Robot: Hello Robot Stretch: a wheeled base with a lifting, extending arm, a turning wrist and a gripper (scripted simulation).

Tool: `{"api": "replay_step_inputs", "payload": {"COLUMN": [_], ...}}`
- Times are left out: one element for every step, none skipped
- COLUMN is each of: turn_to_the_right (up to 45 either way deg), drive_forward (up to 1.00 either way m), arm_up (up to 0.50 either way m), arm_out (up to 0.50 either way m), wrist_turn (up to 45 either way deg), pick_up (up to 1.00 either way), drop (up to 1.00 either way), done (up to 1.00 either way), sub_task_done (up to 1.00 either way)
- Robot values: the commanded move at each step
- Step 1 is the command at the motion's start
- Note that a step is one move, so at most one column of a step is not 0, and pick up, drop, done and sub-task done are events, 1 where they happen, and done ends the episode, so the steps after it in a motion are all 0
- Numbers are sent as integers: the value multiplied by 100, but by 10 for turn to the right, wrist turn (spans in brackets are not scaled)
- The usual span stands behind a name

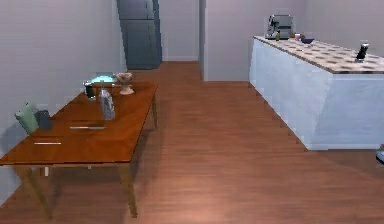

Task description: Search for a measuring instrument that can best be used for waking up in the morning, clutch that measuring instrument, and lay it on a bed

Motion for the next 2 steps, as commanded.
{"api": "replay_step_inputs", "payload": {"turn_to_the_right": [450,420], "drive_forward": [0,0], "arm_up": [0,0], "arm_out": [0,0], "wrist_turn": [0,0], "pick_up": [0,0], "drop": [0,0], "done": [0,0], "sub_task_done": [0,0]}}
